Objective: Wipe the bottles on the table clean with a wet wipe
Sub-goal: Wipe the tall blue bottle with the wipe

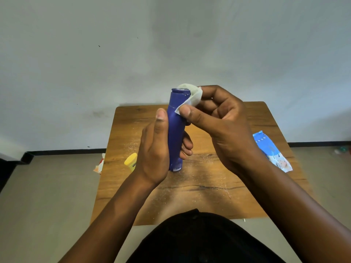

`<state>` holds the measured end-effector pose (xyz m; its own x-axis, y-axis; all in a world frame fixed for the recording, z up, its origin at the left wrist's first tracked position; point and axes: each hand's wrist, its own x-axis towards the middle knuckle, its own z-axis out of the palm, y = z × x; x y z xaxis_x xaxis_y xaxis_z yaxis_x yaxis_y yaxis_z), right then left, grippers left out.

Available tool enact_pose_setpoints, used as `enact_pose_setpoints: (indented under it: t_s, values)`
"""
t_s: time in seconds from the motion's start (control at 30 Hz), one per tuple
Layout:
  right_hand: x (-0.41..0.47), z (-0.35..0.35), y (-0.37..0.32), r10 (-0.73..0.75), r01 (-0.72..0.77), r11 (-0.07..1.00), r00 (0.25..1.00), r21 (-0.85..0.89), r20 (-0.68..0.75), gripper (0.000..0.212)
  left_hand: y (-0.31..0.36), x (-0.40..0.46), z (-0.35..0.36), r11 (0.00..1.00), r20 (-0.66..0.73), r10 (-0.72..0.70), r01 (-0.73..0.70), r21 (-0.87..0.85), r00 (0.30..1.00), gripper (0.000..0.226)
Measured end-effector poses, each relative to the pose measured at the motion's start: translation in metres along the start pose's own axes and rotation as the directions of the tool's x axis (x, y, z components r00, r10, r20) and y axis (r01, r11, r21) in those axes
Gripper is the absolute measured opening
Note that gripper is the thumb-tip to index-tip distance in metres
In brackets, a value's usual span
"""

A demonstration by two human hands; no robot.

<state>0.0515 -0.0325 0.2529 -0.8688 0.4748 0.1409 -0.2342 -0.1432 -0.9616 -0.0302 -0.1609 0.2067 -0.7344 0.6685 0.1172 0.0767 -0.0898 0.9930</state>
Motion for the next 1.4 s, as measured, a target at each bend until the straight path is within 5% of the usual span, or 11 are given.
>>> enact_pose_setpoints:
  t_s: [0.17,0.43,0.57,0.7,0.77,0.9,1.0,1.13,1.4]
  values:
    - [0.009,-0.003,-0.005,0.091,-0.096,0.994,0.992,0.049,0.087,0.040,0.004,0.001,-0.001,0.999,0.053,-0.041,0.043,-0.032,0.998,0.084]
    - [0.021,-0.014,-0.017,0.197,-0.242,0.962,0.935,0.126,0.294,0.030,0.022,0.003,-0.001,0.927,0.397,-0.112,0.241,-0.289,0.911,0.068]
    - [0.025,-0.014,-0.015,0.231,-0.275,0.950,0.938,0.147,0.259,0.032,0.016,0.004,0.000,0.939,0.324,-0.146,0.234,-0.252,0.935,0.071]
    - [0.025,-0.008,-0.009,0.254,-0.262,0.961,0.962,0.084,0.098,0.039,0.007,0.003,0.004,0.985,0.131,-0.146,0.156,-0.074,0.981,0.074]
    - [0.024,-0.004,-0.008,0.271,-0.270,0.961,0.963,0.050,-0.011,0.042,0.004,0.003,0.007,0.984,0.022,-0.057,0.052,0.168,0.998,0.075]
    - [0.024,0.002,0.000,0.260,-0.277,0.960,0.940,-0.048,-0.220,0.034,-0.001,0.002,0.015,0.697,-0.034,0.216,-0.130,0.705,0.976,0.064]
    - [0.024,0.001,0.003,0.256,-0.281,0.955,0.940,-0.090,-0.225,0.038,-0.002,0.001,0.017,0.817,-0.043,0.164,-0.112,0.565,0.985,0.060]
    - [0.022,-0.007,-0.006,0.279,-0.284,0.957,0.958,-0.066,-0.069,0.035,0.009,0.002,0.015,0.971,0.046,-0.071,0.058,0.230,0.996,0.064]
    - [0.021,-0.021,-0.017,0.263,-0.275,0.961,0.947,0.042,0.182,0.036,0.025,0.005,0.016,0.947,0.282,-0.252,0.295,-0.124,0.926,0.075]
